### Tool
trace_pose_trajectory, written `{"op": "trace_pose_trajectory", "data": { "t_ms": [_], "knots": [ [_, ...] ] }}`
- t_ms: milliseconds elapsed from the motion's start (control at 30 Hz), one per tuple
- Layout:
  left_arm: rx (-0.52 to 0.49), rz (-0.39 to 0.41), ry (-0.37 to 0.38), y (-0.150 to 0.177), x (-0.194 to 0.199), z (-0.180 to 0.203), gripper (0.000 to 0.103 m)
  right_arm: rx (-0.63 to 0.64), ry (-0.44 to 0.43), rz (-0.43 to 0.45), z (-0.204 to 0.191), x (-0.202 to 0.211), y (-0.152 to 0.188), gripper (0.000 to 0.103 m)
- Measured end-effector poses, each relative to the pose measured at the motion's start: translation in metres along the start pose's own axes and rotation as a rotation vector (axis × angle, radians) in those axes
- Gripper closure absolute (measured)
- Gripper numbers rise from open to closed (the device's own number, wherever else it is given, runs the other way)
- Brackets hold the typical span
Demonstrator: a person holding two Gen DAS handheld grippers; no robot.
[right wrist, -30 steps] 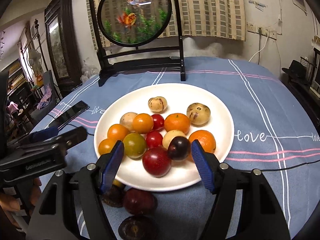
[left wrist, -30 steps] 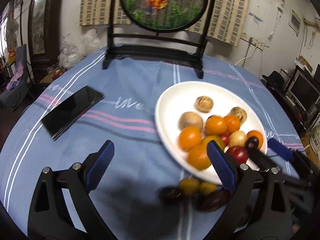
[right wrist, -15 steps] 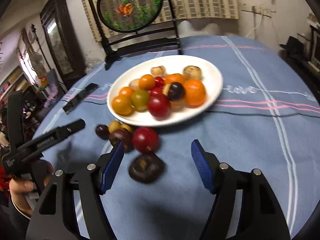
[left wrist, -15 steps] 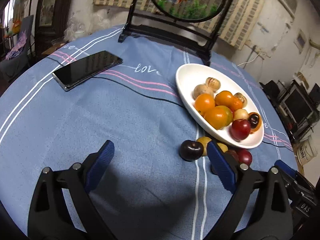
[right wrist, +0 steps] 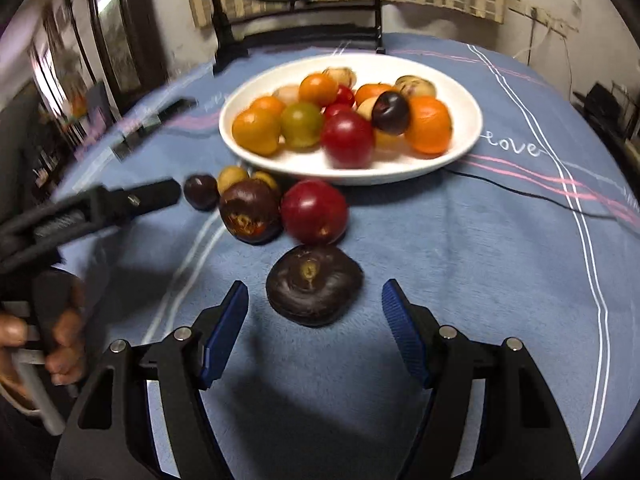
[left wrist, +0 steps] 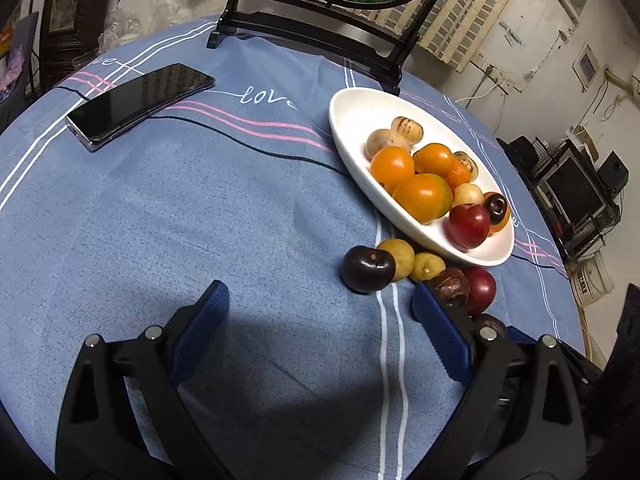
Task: Organize fruits
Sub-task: 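Grasp a dark purple fruit with the right tool while the left tool grasps another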
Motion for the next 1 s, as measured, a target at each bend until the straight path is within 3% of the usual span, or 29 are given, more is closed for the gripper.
{"op": "trace_pose_trajectory", "data": {
  "t_ms": [167, 200, 233, 267, 400, 667, 867, 1000],
  "knots": [
    [-0.012, -0.005, 0.012, 0.002, 0.001, 0.004, 0.008, 0.031, 0.052, -0.020, -0.002, -0.013, -0.003, 0.033],
    [-0.013, -0.006, 0.012, 0.002, 0.001, 0.004, 0.008, 0.037, 0.073, -0.017, -0.001, -0.013, -0.003, 0.040],
    [-0.015, -0.008, 0.012, 0.002, 0.001, 0.004, 0.008, 0.043, 0.084, -0.010, 0.000, -0.012, -0.004, 0.053],
    [-0.016, -0.009, 0.013, 0.003, 0.001, 0.004, 0.008, 0.051, 0.074, -0.004, -0.003, -0.011, -0.005, 0.055],
    [-0.021, -0.016, 0.011, 0.004, 0.000, 0.004, 0.008, 0.103, 0.080, 0.013, -0.004, -0.004, -0.004, 0.055],
    [-0.059, -0.023, 0.018, 0.008, 0.001, 0.014, 0.008, -0.026, 0.090, 0.012, 0.049, 0.027, 0.017, 0.055],
    [-0.190, -0.011, 0.056, 0.017, 0.011, 0.051, 0.008, -0.082, 0.046, 0.016, 0.056, 0.034, 0.023, 0.054],
    [-0.260, -0.012, 0.042, 0.025, 0.008, 0.069, 0.009, -0.106, 0.024, 0.020, 0.056, 0.035, 0.022, 0.054]
  ]
}}
Point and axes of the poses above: each gripper's, at about its wrist camera, not at the fingertips, and x roughly against the way its jaws point, z to its right, y to its underside, the point moved 10 cm from there along -x, roughly the way its jaws point, and after that the axes turned 15 degrees about z, right-handed, at the moved point
